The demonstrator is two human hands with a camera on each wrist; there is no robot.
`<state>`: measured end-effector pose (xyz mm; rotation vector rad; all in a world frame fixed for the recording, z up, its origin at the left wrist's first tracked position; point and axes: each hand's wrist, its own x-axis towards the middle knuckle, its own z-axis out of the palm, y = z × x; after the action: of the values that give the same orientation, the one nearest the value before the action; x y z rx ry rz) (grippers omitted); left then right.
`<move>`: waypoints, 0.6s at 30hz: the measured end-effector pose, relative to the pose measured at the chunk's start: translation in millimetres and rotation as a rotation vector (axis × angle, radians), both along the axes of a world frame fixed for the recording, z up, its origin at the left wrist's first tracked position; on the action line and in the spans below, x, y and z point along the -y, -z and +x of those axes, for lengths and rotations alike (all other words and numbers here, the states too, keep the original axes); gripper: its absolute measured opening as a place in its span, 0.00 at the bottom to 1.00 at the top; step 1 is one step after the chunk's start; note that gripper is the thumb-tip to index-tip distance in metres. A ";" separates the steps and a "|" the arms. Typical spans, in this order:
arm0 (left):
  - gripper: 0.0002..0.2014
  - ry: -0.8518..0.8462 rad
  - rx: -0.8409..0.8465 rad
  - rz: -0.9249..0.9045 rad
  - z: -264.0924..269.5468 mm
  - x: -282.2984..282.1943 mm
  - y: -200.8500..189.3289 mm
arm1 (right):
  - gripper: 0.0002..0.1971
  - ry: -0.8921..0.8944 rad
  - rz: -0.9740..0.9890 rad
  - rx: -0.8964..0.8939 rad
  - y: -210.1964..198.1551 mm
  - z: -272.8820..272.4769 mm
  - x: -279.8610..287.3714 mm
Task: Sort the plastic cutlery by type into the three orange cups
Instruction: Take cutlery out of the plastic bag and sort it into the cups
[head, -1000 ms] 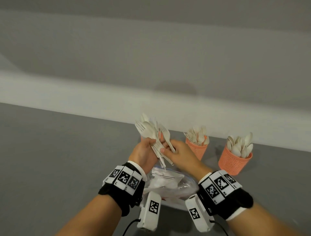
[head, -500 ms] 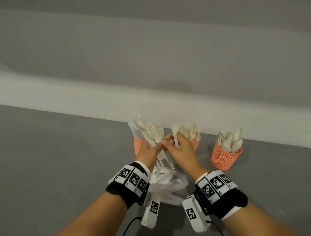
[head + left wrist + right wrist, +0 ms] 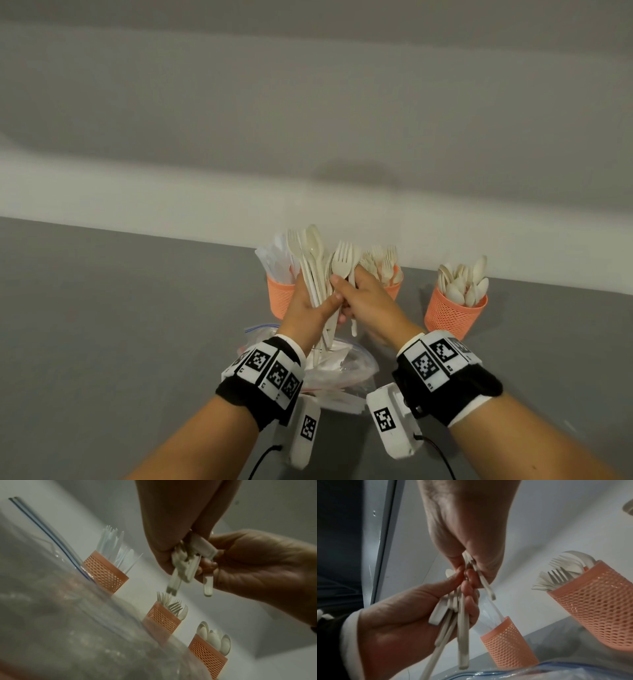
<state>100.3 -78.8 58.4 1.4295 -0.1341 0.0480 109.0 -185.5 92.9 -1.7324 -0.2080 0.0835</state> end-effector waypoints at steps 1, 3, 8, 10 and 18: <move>0.20 0.014 -0.018 -0.016 -0.2 -0.4 -0.8 | 0.03 0.003 0.037 -0.020 -2.5 -1.2 -0.1; 0.20 0.012 -0.063 -0.064 1.4 -2.2 -0.4 | 0.05 0.045 0.077 -0.023 -5.7 0.2 1.7; 0.25 -0.107 -0.071 -0.003 6.9 -6.1 5.6 | 0.06 0.103 -0.110 0.205 -13.4 5.0 6.3; 0.24 -0.140 -0.063 -0.006 8.3 -4.4 9.4 | 0.11 0.053 -0.166 0.295 -15.3 2.5 -0.5; 0.19 -0.165 -0.067 0.102 7.0 -6.5 9.9 | 0.10 -0.009 -0.343 0.404 -3.1 4.5 -22.4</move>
<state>107.2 -72.3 48.5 1.5396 0.0372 0.1304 113.6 -163.0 96.0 -2.0789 -0.5226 -0.2402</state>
